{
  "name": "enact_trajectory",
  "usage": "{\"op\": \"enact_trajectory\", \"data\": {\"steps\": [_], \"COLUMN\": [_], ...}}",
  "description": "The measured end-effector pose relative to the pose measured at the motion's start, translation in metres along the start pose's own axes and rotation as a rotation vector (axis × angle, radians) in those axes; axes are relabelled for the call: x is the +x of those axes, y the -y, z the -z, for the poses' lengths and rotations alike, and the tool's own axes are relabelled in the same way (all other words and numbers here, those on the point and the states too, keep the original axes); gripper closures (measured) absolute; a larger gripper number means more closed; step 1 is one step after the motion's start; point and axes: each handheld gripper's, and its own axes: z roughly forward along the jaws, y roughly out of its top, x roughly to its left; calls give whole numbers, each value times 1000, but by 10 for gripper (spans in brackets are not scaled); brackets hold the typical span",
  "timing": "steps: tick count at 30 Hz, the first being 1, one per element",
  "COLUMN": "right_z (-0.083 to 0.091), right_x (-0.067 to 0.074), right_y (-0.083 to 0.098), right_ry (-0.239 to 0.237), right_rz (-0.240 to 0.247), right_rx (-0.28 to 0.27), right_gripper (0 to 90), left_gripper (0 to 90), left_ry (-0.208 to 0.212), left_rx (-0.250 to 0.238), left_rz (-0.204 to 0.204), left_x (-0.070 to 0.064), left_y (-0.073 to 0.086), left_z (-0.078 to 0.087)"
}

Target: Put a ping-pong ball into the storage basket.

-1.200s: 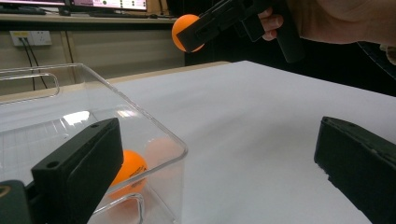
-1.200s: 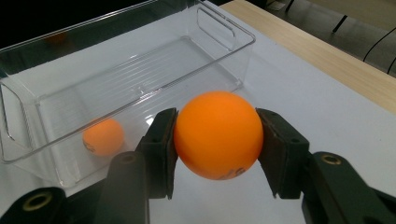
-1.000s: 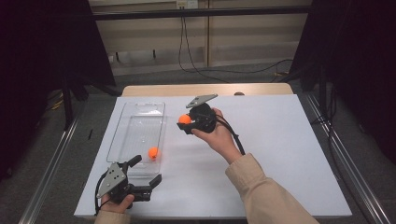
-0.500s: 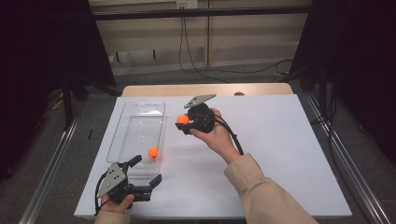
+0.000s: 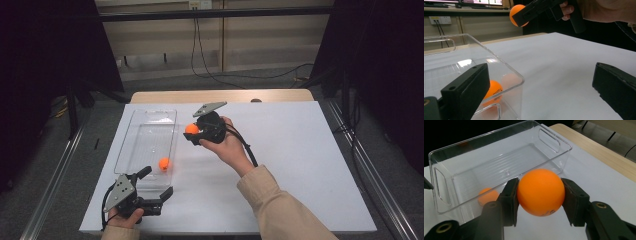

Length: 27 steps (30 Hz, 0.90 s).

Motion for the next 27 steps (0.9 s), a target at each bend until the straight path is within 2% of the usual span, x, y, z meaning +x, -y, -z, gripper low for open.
{"op": "enact_trajectory", "data": {"steps": [2, 5, 6, 12, 17, 19, 27], "right_z": [-1, -2, -3, -8, -12, -13, -18], "right_x": [2, 4, 5, 10, 15, 16, 23], "right_y": [-1, -3, -3, -4, -5, -5, -8], "right_ry": [-5, -8, -9, -21, -35, -38, -52], "right_rz": [0, 2, 4, 2, 6, 8, 16], "right_rx": [-2, -1, -1, -3, -2, -7, -5], "right_gripper": [513, 513, 513, 513, 513, 513, 513], "left_gripper": [11, 11, 11, 11, 11, 11, 11], "left_ry": [-3, -3, -1, -2, 0, -1, -2], "left_rx": [-22, -21, 2, -19, -9, -19, -19], "left_rz": [28, 27, -3, 23, 11, 23, 23], "left_x": [-2, -2, 0, -2, -1, -1, -1], "left_y": [0, 0, 0, 0, 0, 0, 0], "left_z": [-1, -1, 0, -1, 0, -1, -1]}}
